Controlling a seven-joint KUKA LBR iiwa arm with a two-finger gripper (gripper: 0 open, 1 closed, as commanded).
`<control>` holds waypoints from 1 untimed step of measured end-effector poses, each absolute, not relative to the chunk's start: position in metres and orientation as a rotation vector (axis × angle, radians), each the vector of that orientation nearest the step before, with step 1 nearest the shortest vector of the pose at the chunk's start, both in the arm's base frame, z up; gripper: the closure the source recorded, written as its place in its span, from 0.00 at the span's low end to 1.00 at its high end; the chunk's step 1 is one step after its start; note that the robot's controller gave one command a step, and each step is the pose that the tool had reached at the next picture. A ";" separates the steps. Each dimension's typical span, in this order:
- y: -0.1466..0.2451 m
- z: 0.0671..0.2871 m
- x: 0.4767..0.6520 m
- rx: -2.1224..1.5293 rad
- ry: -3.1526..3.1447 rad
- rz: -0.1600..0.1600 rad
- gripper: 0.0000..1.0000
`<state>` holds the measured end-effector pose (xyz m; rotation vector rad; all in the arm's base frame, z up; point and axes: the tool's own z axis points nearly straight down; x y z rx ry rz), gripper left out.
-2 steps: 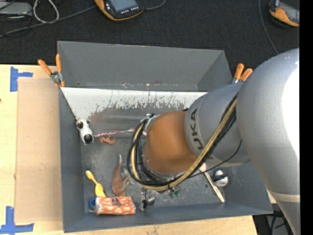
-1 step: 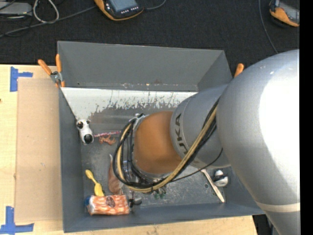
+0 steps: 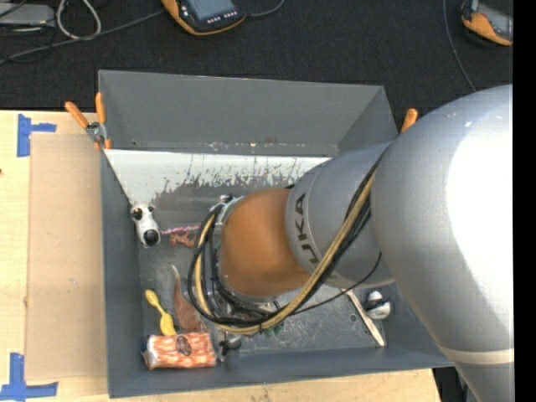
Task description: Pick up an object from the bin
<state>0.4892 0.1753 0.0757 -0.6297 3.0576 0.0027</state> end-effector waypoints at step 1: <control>0.200 0.079 0.490 -0.870 2.990 0.003 0.00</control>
Offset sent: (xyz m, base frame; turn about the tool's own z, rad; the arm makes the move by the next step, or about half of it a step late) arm 0.0117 0.0571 -0.0057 -0.4704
